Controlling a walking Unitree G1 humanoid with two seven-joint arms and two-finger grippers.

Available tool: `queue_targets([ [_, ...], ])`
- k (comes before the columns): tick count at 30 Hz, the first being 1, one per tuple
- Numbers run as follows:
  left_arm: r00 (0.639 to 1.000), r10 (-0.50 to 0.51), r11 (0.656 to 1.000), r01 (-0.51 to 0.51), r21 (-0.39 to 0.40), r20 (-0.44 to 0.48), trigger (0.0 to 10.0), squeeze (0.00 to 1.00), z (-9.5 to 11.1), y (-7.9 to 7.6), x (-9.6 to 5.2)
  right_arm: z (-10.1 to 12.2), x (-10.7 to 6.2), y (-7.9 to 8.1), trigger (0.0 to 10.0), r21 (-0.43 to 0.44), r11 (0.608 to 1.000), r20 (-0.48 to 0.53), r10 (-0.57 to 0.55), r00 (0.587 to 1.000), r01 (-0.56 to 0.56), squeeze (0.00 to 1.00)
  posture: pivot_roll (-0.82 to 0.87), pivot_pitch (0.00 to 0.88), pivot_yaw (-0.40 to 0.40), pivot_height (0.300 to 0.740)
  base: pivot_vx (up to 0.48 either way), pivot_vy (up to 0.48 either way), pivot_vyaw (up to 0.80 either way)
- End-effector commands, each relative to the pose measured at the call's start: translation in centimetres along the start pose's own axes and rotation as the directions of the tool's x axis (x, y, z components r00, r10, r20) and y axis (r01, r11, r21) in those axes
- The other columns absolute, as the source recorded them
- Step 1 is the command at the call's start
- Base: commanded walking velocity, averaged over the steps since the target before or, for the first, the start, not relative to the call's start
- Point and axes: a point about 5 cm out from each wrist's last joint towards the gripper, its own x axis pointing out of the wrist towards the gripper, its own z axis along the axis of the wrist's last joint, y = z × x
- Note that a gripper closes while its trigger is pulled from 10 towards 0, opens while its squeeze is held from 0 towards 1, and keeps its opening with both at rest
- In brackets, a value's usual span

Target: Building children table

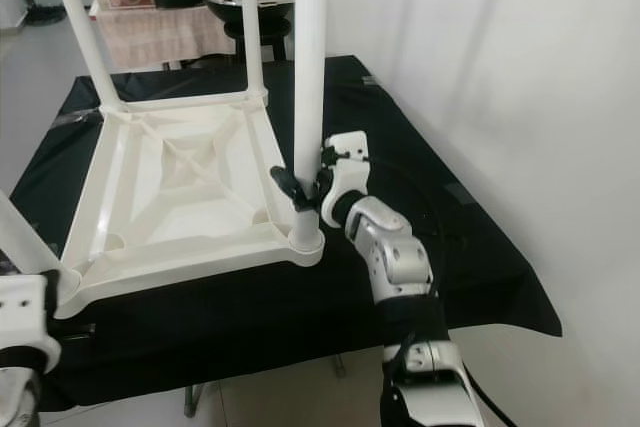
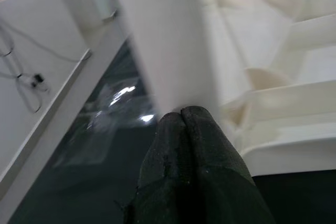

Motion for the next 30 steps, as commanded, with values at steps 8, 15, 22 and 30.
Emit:
queue_targets([
  [8, 0.994, 0.108, 0.994, -0.108, 0.030, -0.007, 10.0, 0.00, -0.9, 1.8, -0.7, 5.0, 0.3, 2.0, 10.0, -0.048, 0.990, 0.108, 0.135, 0.985, -0.131, 0.00, 0.05, 0.006, -0.015, 0.740, 0.000, 0.000, 0.00],
  [15, 0.997, 0.072, 0.992, -0.071, -0.102, 0.011, 10.0, 1.00, -1.4, 1.3, -0.3, 6.3, 0.4, 1.9, 10.0, -0.070, 0.988, 0.130, 0.147, 0.981, -0.138, 0.00, 0.05, 0.002, -0.031, 0.740, 0.000, 0.000, 0.00],
  [22, 0.998, -0.009, 0.961, 0.027, -0.274, 0.066, 10.0, 1.00, -0.7, 0.2, 1.8, 6.5, 0.3, 2.2, 10.0, -0.072, 0.985, 0.123, 0.162, 0.979, -0.154, 0.00, 0.03, 0.001, -0.031, 0.740, 0.000, 0.000, 0.00],
  [30, 0.994, -0.038, 0.941, 0.071, -0.331, 0.103, 10.0, 1.00, -0.2, 0.3, 3.8, 6.3, 0.1, 2.4, 10.0, -0.071, 0.984, 0.115, 0.171, 0.978, -0.164, 0.00, 0.02, 0.002, -0.034, 0.740, 0.000, 0.000, 0.00],
])
